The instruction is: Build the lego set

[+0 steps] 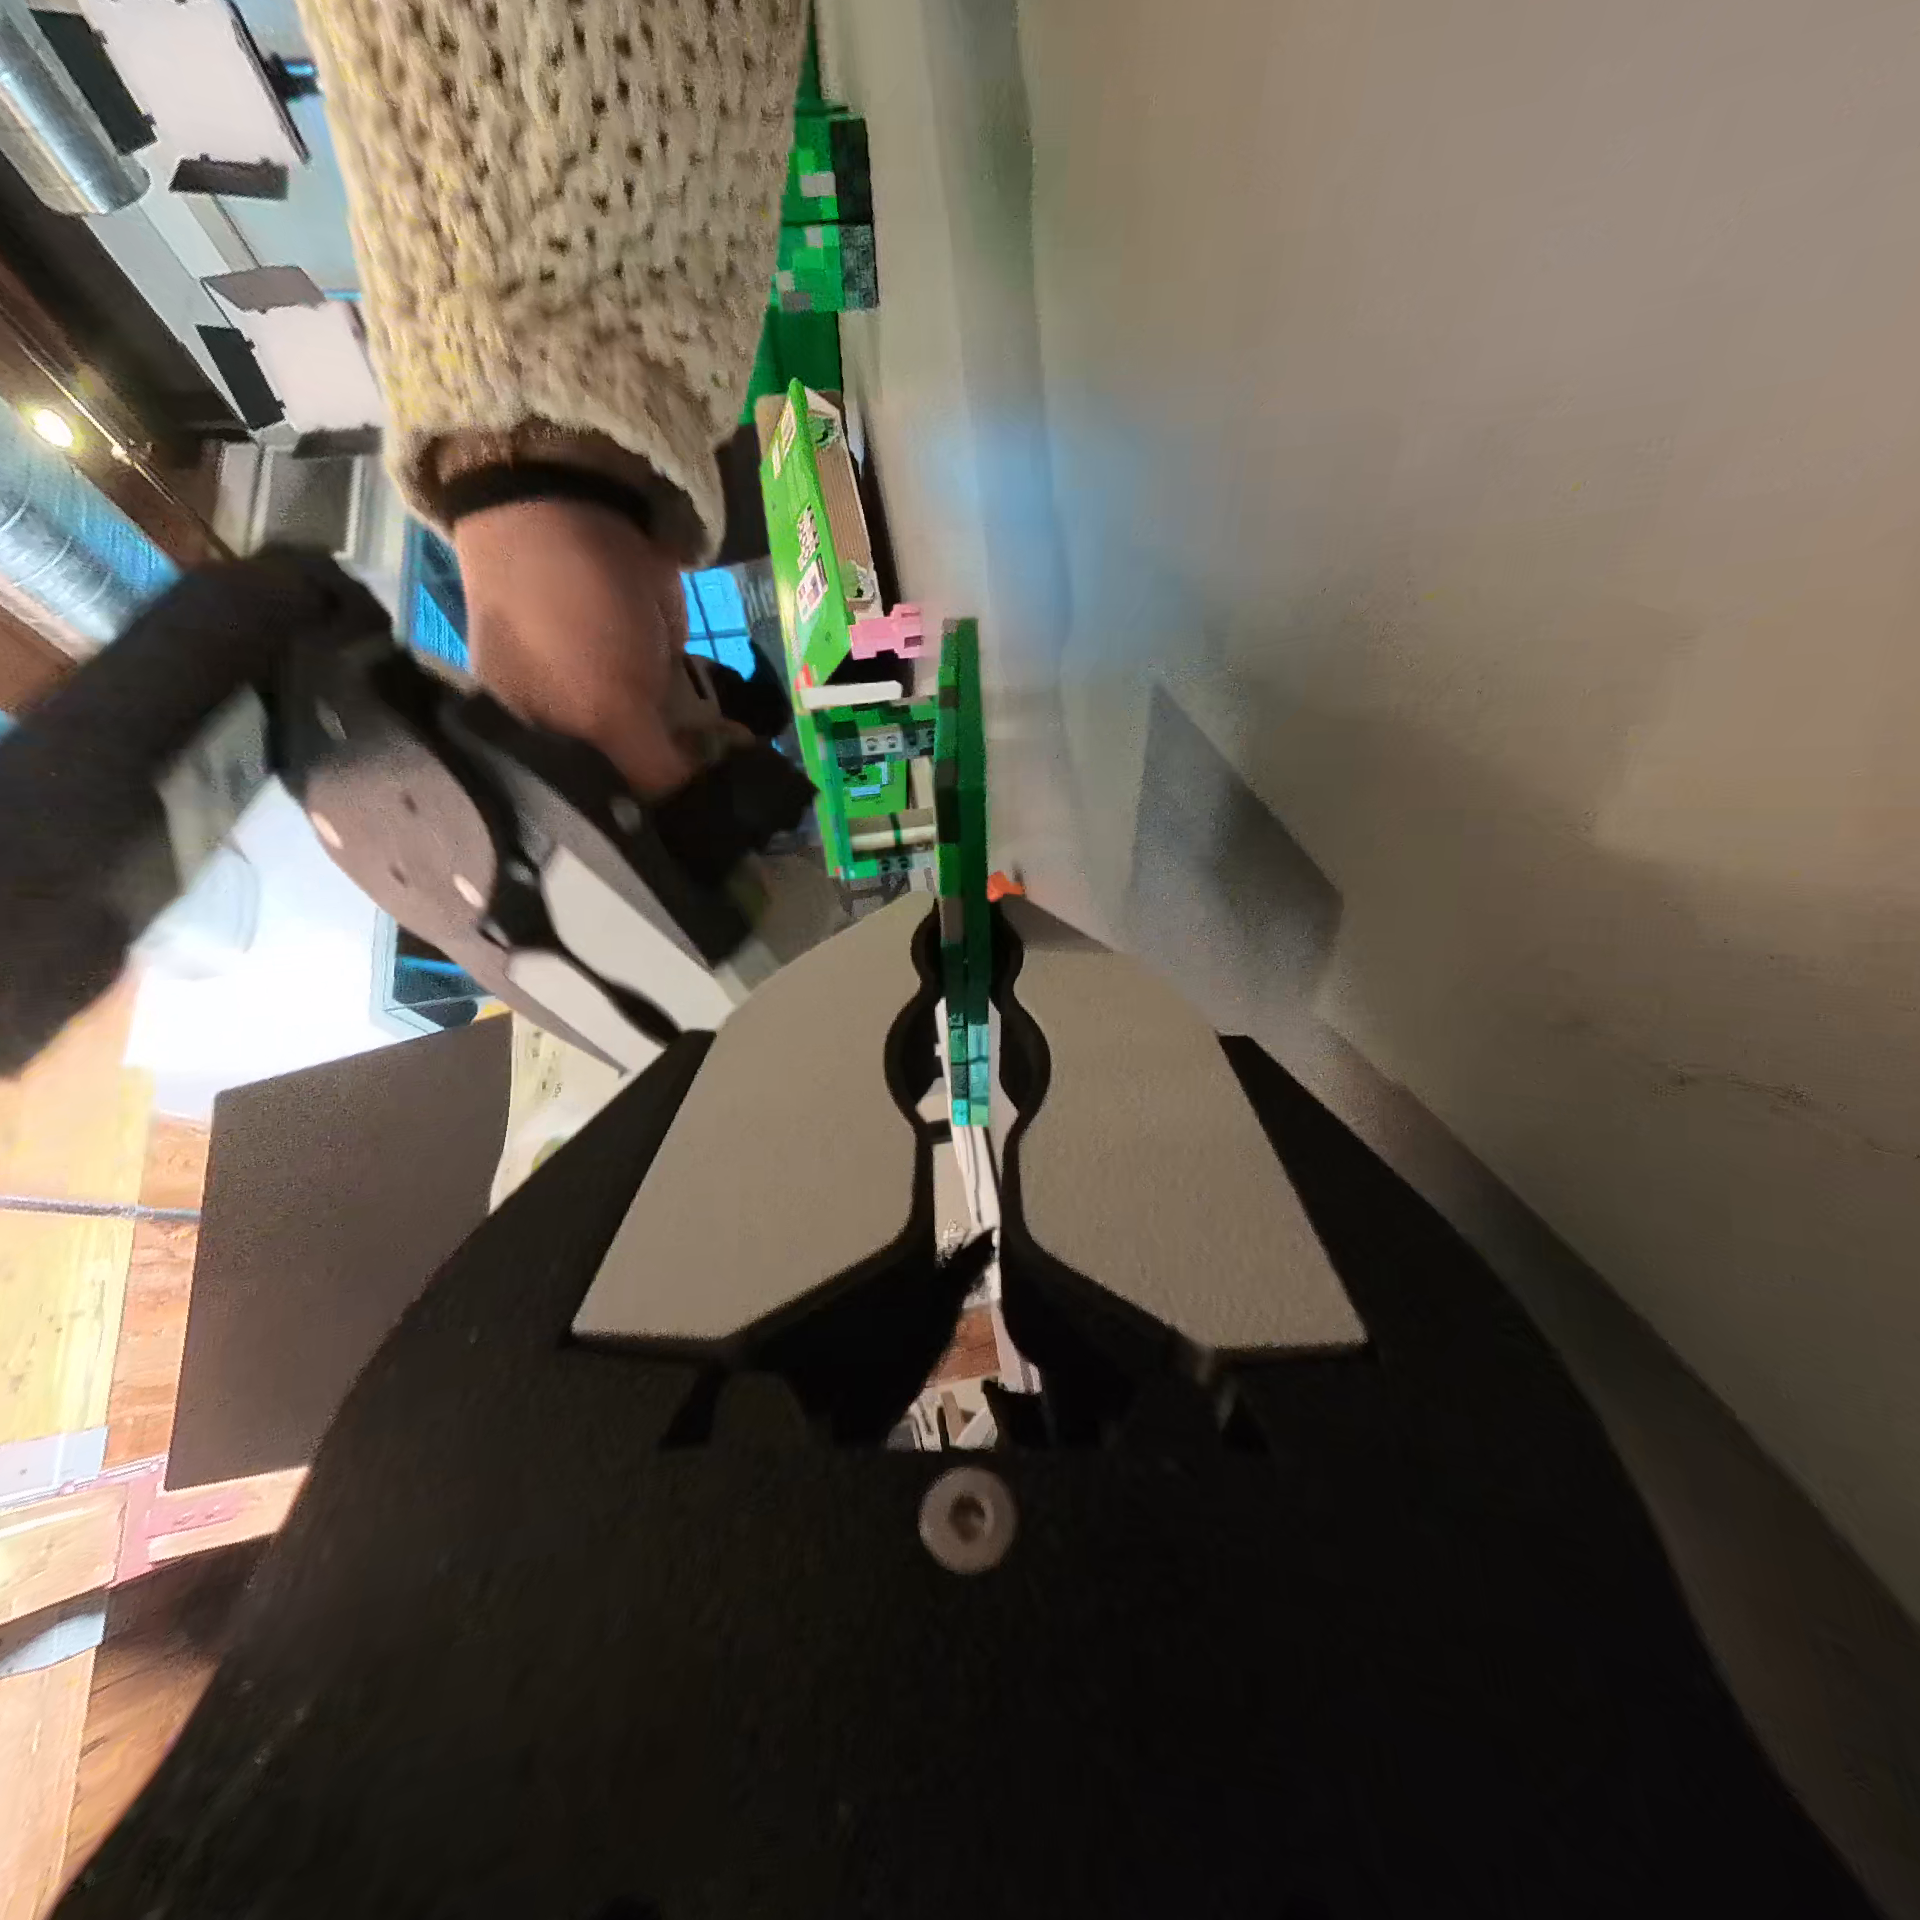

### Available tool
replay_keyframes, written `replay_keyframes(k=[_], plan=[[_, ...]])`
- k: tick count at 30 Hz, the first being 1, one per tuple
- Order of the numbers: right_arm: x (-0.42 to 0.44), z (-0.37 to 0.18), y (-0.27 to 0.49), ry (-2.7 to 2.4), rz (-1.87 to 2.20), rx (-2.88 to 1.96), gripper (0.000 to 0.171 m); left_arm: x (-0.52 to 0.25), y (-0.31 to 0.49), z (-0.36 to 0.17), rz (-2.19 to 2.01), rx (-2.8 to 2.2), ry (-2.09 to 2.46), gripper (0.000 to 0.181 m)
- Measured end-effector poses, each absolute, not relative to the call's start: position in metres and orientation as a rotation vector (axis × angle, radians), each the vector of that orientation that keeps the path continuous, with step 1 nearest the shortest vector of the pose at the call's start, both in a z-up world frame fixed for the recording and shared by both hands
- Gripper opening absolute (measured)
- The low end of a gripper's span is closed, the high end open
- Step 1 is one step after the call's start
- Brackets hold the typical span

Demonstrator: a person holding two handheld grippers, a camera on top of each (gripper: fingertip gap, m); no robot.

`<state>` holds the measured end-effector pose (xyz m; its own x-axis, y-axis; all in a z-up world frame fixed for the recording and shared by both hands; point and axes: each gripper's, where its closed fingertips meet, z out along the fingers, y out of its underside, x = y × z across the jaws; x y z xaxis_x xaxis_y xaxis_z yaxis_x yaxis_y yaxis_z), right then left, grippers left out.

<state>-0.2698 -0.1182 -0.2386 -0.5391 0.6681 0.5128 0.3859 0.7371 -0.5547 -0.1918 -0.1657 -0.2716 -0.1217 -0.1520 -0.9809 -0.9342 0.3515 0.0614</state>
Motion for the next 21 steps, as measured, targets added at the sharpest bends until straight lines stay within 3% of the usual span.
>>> replay_keyframes(k=[9,21], plan=[[-0.222,-0.198,-0.147,-1.810,-0.200,0.352,0.007,-0.197,-0.164,-0.256,0.859,-1.070,1.412,0.006],[-0.206,-0.201,-0.164,-1.539,-0.535,0.910,0.007,-0.201,-0.165,-0.245,0.692,-1.148,1.280,0.006]])
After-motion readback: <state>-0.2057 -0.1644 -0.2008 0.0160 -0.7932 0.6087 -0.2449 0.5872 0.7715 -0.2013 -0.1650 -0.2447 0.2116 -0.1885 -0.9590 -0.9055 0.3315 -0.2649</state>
